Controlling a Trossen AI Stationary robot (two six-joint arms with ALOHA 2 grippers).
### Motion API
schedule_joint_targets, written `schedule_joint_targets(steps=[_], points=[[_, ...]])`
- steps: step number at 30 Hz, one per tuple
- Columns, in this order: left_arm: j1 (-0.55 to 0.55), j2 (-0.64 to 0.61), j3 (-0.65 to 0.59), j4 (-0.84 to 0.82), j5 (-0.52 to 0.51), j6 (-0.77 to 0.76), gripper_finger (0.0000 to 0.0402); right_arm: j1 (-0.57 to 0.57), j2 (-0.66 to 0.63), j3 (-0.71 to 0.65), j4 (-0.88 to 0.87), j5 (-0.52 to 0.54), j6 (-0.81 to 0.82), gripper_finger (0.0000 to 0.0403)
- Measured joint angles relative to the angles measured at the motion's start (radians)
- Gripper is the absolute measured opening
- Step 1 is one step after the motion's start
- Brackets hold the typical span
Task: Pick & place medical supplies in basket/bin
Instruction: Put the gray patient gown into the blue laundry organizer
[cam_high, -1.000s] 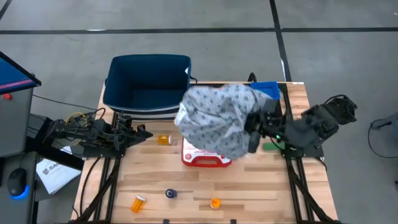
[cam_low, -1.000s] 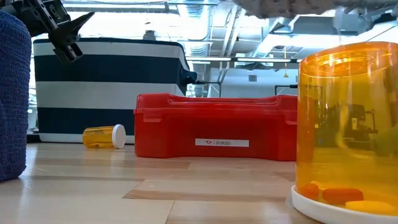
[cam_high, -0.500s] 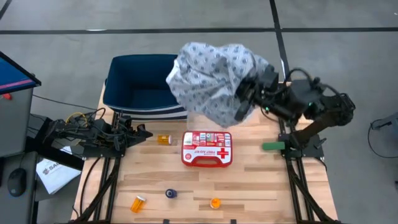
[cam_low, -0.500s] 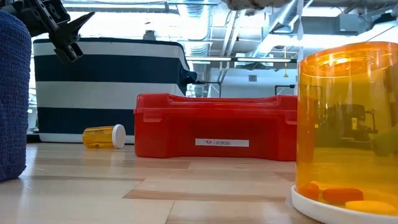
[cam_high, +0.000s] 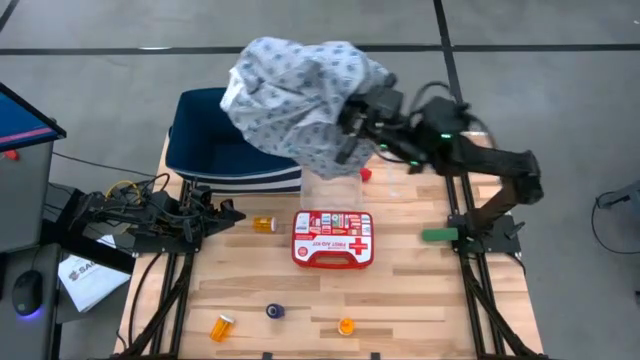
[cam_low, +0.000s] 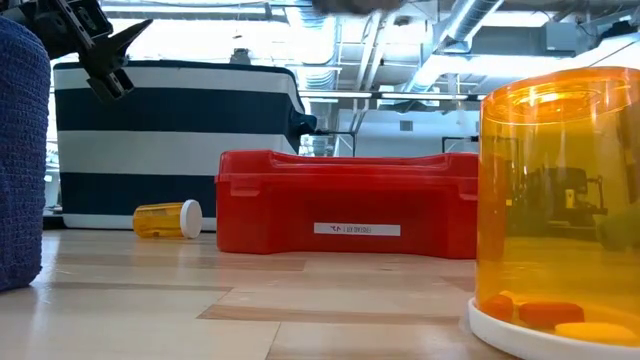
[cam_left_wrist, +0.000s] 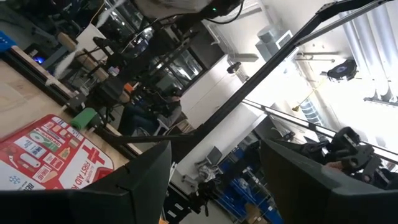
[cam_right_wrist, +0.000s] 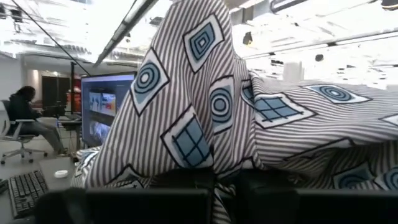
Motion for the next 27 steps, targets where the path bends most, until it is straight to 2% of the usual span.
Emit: schedule_joint_targets(steps=[4,7,17,19,21,27], points=[[0.0,0.0,0.0,0.0,0.0,0.013,0.0239,-0.053,0.056,0.004,0.108,-0.096,0.011,0.0011],[0.0,0.0,0.0,0.002,0.0,0.019,0.0239,-0.092,0.11,0.066,0.131,-0.171,0.039,0.0011],[0.0,0.0,0.0,0.01,-0.018,0.026,0.0239,-0.168,0.404,0.431,0.138,-0.406,0.051,0.0011],[0.0,0.0,0.0,0.012,-0.018,0.027,0.0239,-0.182,0.423,0.396,0.246,-0.434,0.085,0.0011],[0.0,0.0,0.0,0.018,-0.018,0.027,0.0239,-0.202,0.432,0.388,0.236,-0.448,0.134,0.0011],[0.0,0.014,0.0,0.029,-0.025,0.051,0.0239,-0.248,0.503,0.389,0.351,-0.484,0.179,0.0011]])
